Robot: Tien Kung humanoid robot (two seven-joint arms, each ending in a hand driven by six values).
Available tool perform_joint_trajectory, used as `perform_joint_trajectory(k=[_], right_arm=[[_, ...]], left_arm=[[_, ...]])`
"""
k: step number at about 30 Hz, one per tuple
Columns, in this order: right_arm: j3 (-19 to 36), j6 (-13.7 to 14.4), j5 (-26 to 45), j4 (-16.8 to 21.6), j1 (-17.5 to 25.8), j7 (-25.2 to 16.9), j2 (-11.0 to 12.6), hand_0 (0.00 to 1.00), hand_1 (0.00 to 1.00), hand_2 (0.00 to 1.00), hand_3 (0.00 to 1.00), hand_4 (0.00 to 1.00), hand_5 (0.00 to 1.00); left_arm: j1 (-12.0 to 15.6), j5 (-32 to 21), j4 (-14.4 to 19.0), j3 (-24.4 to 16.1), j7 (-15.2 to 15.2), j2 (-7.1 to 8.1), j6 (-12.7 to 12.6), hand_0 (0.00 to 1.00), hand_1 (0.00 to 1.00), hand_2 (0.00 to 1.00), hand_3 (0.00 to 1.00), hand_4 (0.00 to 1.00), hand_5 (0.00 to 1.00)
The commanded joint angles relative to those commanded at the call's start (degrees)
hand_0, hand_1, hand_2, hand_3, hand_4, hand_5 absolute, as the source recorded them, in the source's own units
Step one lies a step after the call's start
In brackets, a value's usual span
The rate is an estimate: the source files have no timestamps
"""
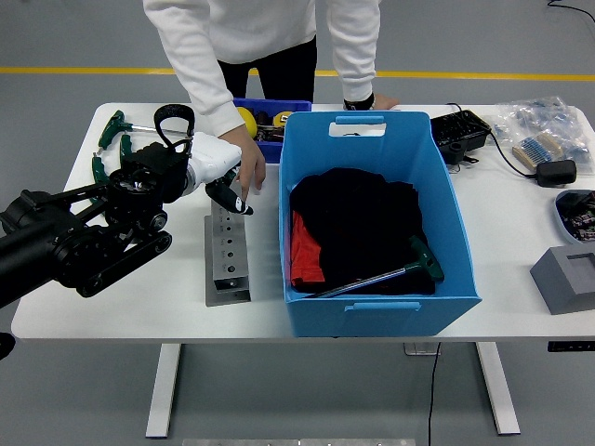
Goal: Lift tool from toolbox,place it in box,lift tool from toolbox,place it in box
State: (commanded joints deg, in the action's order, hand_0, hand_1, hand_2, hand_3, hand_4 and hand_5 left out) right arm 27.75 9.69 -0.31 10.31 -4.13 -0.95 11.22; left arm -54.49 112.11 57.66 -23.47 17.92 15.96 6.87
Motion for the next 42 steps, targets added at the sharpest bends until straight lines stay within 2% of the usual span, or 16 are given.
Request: perform_joint_trajectory(k=[3,4,9,10,14,22,32,42], right_arm=[[0.14,0.02,-0.13,0.00,0.02,0.03,-0.01,0.698,0.663,0.738,0.605,0.863,0.769],[0.21,0.03,-0.20,0.00,0.02,0.05,-0.01,0.699,0.664,0.738,0.605,0.863,0.769],[0.36,0.05,-0.38,0.00,0.03,0.09,-0.01,0.699,0.664,0.738,0.605,0.863,0.769],[0.40,0.06,-0.43,0.00,0.04,0.09,-0.01,0.698,0.665,0.739,0.605,0.863,0.769],[0.36,0.09,-0.30,0.00,0.09,0.09,-0.05,0.698,0.665,0.739,0.605,0.863,0.769],[0.59,0.15,-0.61,0.00,0.28,0.21,-0.13,0.697,0.664,0.738,0.605,0.862,0.770],[1.12,0.29,-1.11,0.00,0.69,0.38,-0.30,0.697,0.664,0.738,0.604,0.862,0.771],[1.37,0.39,-1.35,0.00,1.08,0.45,-0.42,0.695,0.664,0.738,0.604,0.860,0.770]], left_arm=[[0.04,0.46,-0.23,0.03,-1.04,0.09,-1.49,0.254,0.093,0.108,0.153,0.998,0.367],[0.05,0.64,-0.31,0.04,-1.41,0.12,-2.07,0.198,0.031,0.069,0.107,0.945,0.276],[0.11,0.95,-0.71,0.04,-3.03,0.26,-5.42,0.198,0.031,0.069,0.107,0.945,0.276],[0.11,0.85,-0.81,0.05,-3.35,0.27,-6.38,0.171,0.002,0.035,0.073,0.841,0.273],[0.15,0.86,-1.05,-0.20,-4.69,0.39,-9.69,0.171,0.002,0.035,0.073,0.841,0.273],[0.29,0.38,-1.01,-0.66,-7.02,0.62,-14.04,0.132,0.002,0.002,0.052,0.820,0.312],[1.01,1.00,0.72,-2.24,-9.02,1.57,-16.58,0.126,0.002,0.002,0.046,0.817,0.324],[1.63,2.81,5.73,-6.09,-9.22,3.31,-16.79,0.119,0.002,0.002,0.044,0.804,0.333]])
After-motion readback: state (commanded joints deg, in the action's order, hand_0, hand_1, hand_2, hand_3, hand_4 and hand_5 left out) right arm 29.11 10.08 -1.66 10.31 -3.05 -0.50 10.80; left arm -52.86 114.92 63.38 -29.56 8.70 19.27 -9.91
